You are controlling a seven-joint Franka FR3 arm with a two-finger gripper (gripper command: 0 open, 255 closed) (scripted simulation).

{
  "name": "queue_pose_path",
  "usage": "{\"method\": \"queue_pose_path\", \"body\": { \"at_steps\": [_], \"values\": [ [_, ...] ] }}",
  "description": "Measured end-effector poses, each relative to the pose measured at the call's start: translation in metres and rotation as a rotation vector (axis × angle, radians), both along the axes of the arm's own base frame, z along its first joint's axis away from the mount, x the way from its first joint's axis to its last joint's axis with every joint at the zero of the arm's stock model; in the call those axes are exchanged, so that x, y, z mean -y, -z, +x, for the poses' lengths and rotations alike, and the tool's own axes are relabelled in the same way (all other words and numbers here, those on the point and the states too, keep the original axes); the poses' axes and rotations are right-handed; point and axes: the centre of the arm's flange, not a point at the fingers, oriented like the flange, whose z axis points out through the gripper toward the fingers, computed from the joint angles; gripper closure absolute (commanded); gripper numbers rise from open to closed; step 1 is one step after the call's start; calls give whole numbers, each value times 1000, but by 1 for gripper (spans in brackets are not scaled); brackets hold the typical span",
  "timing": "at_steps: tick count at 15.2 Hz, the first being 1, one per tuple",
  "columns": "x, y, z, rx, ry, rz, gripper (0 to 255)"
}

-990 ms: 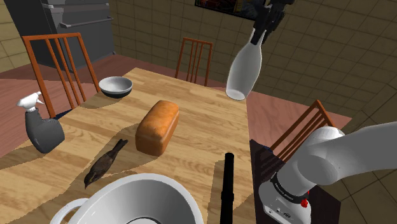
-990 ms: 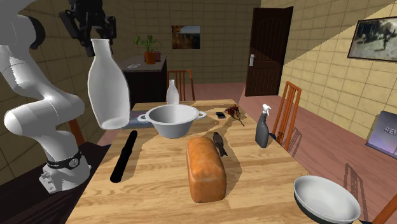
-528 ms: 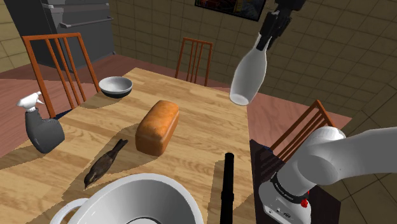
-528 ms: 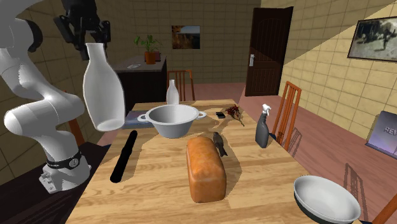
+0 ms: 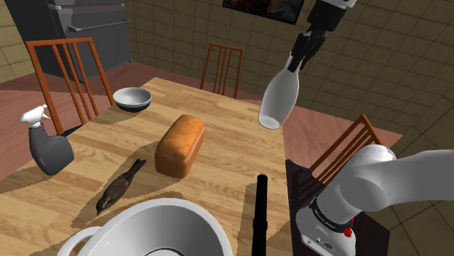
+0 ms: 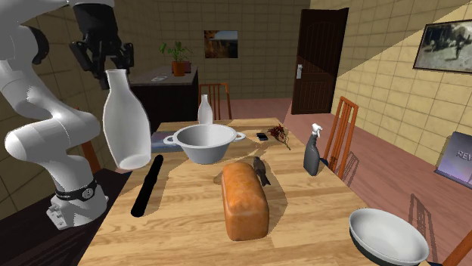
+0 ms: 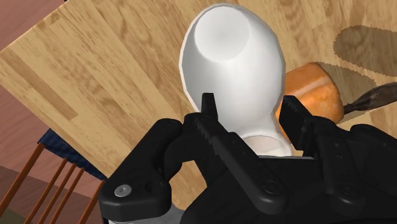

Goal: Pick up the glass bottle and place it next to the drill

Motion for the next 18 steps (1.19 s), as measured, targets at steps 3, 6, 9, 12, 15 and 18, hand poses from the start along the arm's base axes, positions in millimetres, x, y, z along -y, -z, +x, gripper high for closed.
{"method": "queue_pose_path", "body": {
  "at_steps": [3,6,9,12,15,18],
  "values": [
    [0,17,1,0,0,0,255],
    [0,32,0,0,0,0,255],
    [-1,49,1,0,0,0,255],
    [-1,64,1,0,0,0,255],
    [-1,79,1,0,0,0,255],
    [-1,96,0,0,0,0,255]
  ]
}}
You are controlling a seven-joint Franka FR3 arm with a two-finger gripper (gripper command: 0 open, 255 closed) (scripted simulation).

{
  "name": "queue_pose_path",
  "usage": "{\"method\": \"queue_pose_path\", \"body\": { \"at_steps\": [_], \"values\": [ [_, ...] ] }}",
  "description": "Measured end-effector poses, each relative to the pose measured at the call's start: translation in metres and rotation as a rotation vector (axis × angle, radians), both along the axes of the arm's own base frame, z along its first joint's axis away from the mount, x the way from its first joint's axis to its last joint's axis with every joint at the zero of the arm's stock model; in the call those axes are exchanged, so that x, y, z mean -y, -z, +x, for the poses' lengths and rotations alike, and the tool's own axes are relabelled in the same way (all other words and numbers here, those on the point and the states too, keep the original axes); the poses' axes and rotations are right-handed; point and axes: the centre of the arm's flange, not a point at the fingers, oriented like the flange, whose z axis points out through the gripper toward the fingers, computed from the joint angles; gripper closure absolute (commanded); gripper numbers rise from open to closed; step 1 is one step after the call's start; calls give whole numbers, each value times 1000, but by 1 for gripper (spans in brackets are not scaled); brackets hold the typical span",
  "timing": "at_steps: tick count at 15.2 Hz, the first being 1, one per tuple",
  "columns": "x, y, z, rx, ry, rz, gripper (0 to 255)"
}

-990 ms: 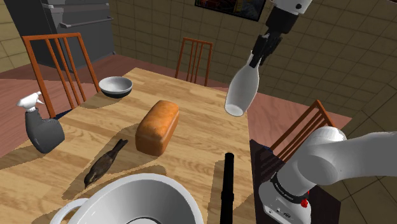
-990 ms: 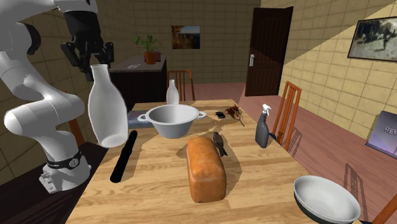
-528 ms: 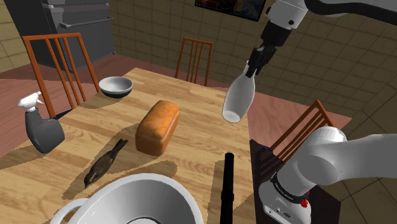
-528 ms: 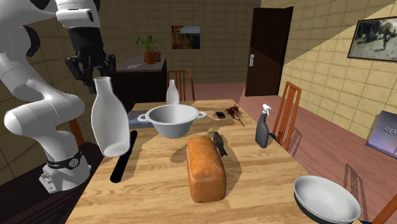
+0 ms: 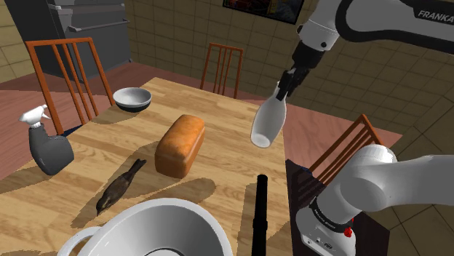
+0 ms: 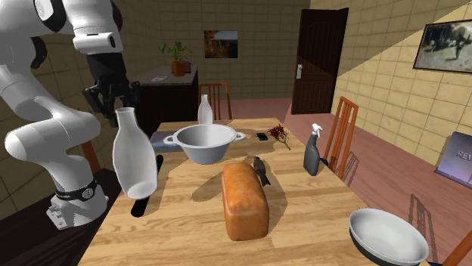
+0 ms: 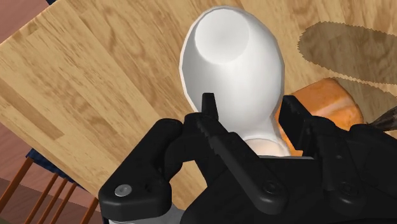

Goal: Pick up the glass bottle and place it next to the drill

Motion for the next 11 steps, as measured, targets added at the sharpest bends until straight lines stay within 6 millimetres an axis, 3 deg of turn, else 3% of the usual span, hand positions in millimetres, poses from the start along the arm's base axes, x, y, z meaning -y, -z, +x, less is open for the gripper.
{"method": "queue_pose_path", "body": {
  "at_steps": [11],
  "values": [
    [0,58,-1,0,0,0,255]
  ]
}}
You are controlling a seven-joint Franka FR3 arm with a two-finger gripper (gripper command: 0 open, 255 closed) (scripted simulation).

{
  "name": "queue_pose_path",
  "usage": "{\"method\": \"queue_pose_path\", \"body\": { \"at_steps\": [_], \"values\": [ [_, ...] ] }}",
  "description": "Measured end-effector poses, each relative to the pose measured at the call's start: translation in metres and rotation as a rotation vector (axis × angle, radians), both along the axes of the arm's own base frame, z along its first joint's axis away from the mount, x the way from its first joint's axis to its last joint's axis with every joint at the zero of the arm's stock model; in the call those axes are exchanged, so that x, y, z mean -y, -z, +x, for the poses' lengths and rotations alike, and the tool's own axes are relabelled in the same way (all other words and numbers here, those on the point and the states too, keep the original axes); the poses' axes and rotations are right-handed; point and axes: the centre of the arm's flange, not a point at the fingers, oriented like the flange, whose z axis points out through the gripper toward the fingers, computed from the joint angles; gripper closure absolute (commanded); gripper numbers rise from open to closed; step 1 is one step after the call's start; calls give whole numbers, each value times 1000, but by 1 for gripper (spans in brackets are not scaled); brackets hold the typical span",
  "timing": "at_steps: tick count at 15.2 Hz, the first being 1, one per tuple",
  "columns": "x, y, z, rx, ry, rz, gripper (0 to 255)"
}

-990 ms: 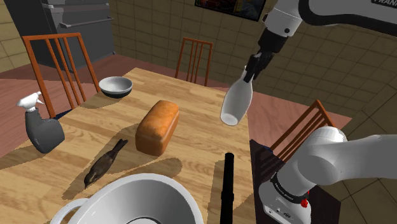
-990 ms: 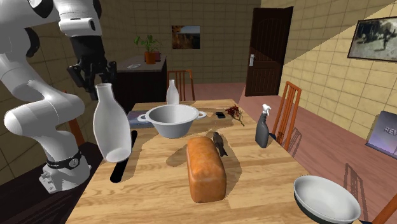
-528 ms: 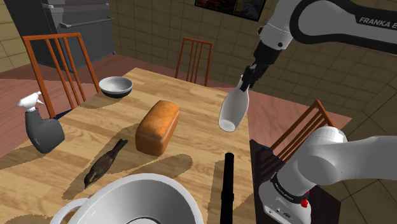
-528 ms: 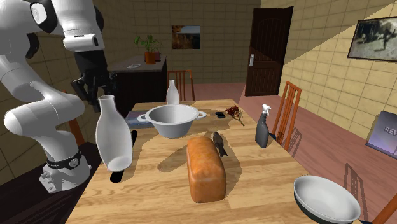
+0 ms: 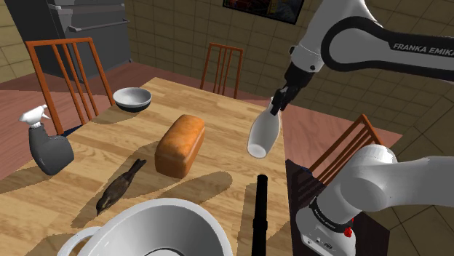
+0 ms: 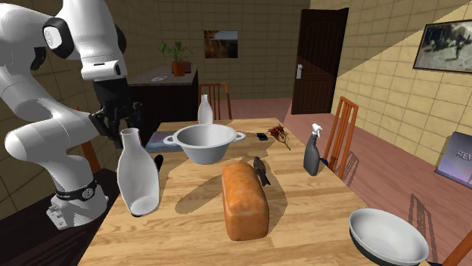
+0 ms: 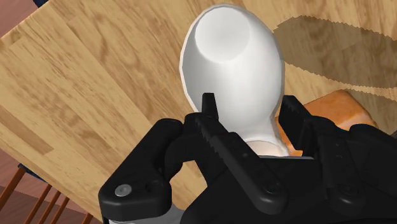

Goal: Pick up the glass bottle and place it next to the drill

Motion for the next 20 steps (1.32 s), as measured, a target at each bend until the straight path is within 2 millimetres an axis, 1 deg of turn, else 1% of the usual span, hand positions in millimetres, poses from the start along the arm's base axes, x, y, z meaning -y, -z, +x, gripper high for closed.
{"method": "queue_pose_path", "body": {
  "at_steps": [16,18,20],
  "values": [
    [1,83,0,0,0,0,255],
    [0,90,0,0,0,0,255],
    [0,92,1,0,0,0,255]
  ]
}}
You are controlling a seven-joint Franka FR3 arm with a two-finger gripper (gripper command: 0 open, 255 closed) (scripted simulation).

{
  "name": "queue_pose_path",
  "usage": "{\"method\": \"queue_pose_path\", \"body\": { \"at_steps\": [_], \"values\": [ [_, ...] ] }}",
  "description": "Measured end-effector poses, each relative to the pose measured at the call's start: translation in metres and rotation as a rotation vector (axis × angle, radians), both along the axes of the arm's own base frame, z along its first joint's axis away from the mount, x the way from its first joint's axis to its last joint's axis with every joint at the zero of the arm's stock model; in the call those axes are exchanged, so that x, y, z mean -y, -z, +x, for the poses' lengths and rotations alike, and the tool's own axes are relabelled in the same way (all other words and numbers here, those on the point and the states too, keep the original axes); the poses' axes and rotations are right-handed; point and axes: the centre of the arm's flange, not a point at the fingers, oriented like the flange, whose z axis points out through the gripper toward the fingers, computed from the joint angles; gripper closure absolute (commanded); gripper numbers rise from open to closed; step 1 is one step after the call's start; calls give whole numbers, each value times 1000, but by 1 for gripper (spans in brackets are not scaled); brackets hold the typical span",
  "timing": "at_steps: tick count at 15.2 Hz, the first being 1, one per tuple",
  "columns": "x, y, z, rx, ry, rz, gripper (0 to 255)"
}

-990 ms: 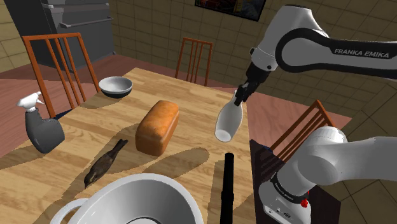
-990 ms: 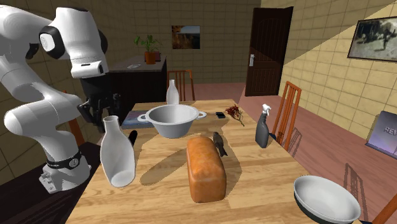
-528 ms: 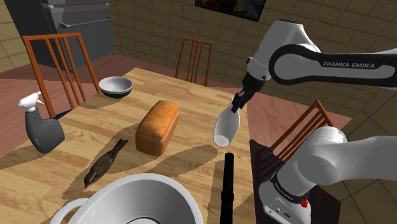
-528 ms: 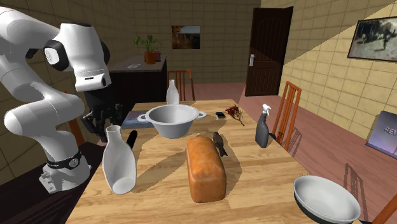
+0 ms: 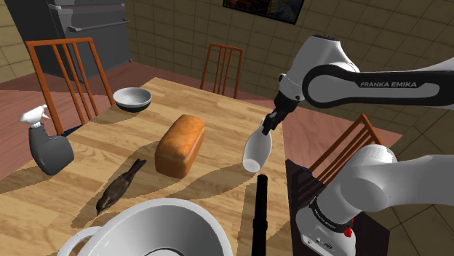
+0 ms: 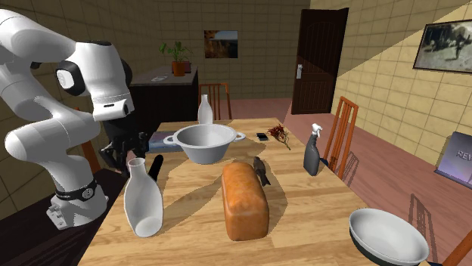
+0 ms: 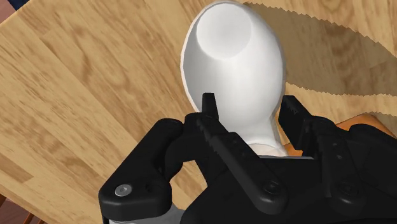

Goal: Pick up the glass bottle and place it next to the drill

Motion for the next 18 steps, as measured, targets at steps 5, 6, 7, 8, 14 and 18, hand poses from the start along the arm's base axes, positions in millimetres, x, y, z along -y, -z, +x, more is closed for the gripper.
{"method": "queue_pose_path", "body": {
  "at_steps": [5,6,7,8,14,18],
  "values": [
    [0,0,0,0,0,0,0],
    [0,0,0,1,0,0,0],
    [0,0,0,1,0,0,0],
    [0,0,0,1,0,0,0],
    [0,-39,-3,2,0,0,0],
    [0,-49,-6,1,0,0,0]
  ]
}}
